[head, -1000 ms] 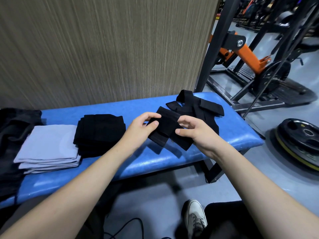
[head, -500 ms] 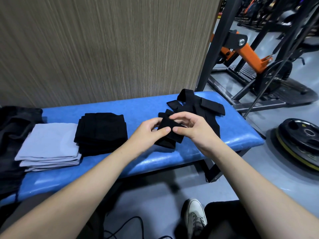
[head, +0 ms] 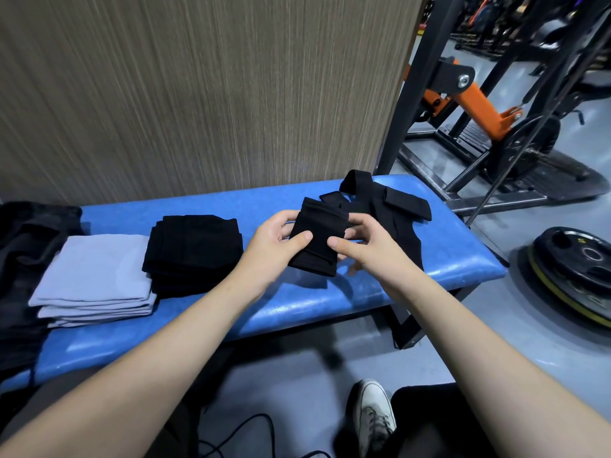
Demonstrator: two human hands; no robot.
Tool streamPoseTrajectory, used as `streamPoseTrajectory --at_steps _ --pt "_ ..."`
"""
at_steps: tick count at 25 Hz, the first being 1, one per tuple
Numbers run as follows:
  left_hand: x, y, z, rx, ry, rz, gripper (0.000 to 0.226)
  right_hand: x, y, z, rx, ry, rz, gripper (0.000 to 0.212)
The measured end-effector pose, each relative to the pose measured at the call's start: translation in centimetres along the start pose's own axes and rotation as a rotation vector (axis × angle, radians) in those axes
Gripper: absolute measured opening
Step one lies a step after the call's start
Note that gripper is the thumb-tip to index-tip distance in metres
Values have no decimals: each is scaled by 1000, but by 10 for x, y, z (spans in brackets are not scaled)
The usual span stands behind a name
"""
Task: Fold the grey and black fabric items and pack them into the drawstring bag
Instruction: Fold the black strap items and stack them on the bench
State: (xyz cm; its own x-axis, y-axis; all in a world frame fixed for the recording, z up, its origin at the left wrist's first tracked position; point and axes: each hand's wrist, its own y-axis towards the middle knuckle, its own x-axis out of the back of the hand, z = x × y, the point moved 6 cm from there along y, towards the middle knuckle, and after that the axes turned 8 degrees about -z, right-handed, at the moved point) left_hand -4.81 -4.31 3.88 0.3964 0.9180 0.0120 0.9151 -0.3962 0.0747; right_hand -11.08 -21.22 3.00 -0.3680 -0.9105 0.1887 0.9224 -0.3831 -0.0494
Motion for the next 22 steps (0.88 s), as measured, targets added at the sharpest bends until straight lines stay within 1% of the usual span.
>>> streamPoseTrajectory --at_steps 2,4,6,7,9,10,12,13,15,18,20,22 --pt "0 1 2 11 1 -3 23 -5 -2 -1 -35 66 101 21" --pt "5 2 4 1 74 -51 19 -5 -1 1 -12 92 100 10" --pt "13 3 1 -44 226 -117 21 -3 2 2 9 83 47 11" --pt "16 2 -1 -81 307 -138 26 -1 3 2 14 66 17 15" --pt "18 0 -6 -162 454 -134 41 0 6 0 22 21 -36 30" --pt "18 -1 -7 -199 516 -122 44 0 8 -1 37 -6 -53 38" --pt "18 -4 -8 -257 631 -109 36 -4 12 0 92 -75 -49 49" --pt "20 -4 -7 -271 675 -112 31 -9 14 2 121 -106 -34 48" --pt "24 -4 -3 -255 721 -110 28 -17 16 4 159 -158 -3 36" --pt "29 -4 3 -205 740 -81 35 -25 18 4 190 -248 26 18" --pt "28 -6 6 -197 765 -51 40 -27 21 -1 182 -300 40 17" --pt "25 -9 9 -211 807 -20 44 -28 24 -5 182 -367 42 21"
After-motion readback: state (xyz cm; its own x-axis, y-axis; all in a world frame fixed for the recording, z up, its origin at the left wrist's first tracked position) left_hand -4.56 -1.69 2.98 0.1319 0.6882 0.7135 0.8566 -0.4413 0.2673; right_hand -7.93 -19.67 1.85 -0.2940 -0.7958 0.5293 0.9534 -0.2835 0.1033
